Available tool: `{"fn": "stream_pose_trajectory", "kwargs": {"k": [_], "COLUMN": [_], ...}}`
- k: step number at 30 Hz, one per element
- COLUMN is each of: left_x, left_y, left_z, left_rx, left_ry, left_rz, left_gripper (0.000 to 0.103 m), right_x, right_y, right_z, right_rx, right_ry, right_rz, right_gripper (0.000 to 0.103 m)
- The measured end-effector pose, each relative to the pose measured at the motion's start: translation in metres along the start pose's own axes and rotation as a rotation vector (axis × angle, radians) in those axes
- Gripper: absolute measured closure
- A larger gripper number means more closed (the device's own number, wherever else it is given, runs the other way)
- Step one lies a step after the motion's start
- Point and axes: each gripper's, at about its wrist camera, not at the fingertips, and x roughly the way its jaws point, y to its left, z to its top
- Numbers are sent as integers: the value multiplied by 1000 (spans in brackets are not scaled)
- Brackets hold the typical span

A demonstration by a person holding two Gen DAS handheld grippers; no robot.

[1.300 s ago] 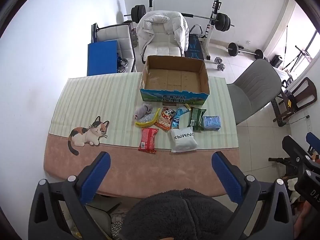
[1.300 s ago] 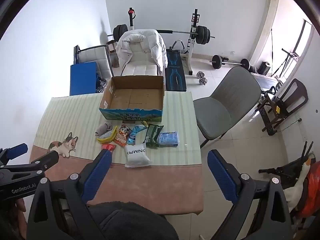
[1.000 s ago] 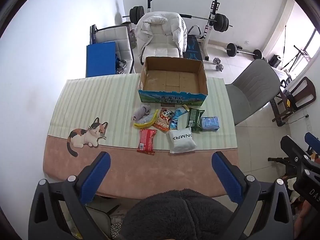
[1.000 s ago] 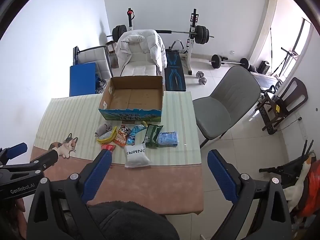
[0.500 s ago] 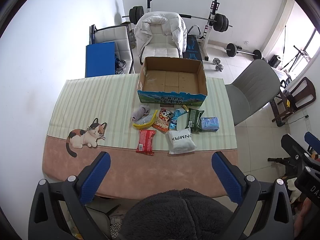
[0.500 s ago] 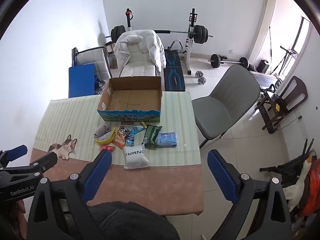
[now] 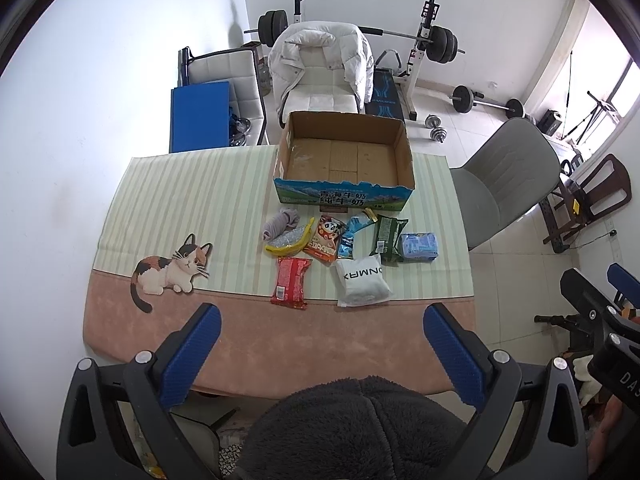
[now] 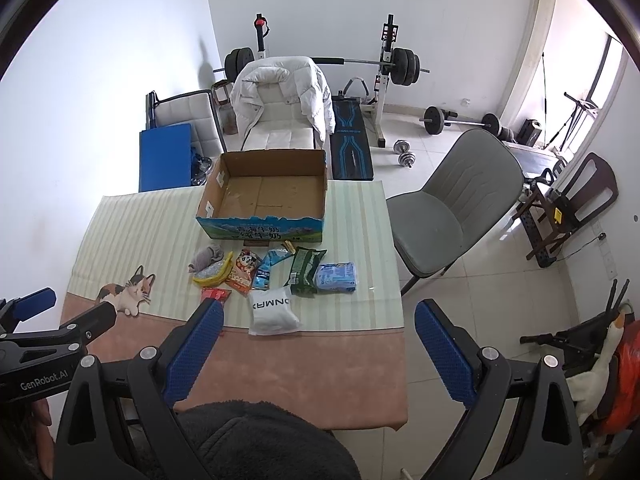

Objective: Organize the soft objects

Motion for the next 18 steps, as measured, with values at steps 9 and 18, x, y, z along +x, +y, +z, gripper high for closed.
{"fn": "stream_pose_trajectory", "kwargs": {"k": [9,18], "left_x": [2,1], "left_y": [2,0], "left_z": [0,-2], "left_rx": [-3,-1], "left_ry": [-5,-13], "left_rz": [-5,-2], "left_gripper": [0,0], "right_x": [0,-4], "right_y": [2,3], "right_z": [0,-2], "right_rx": [-3,-6], "right_ry": [-2,1], "right_rz": [4,13], "right_gripper": [5,5]}}
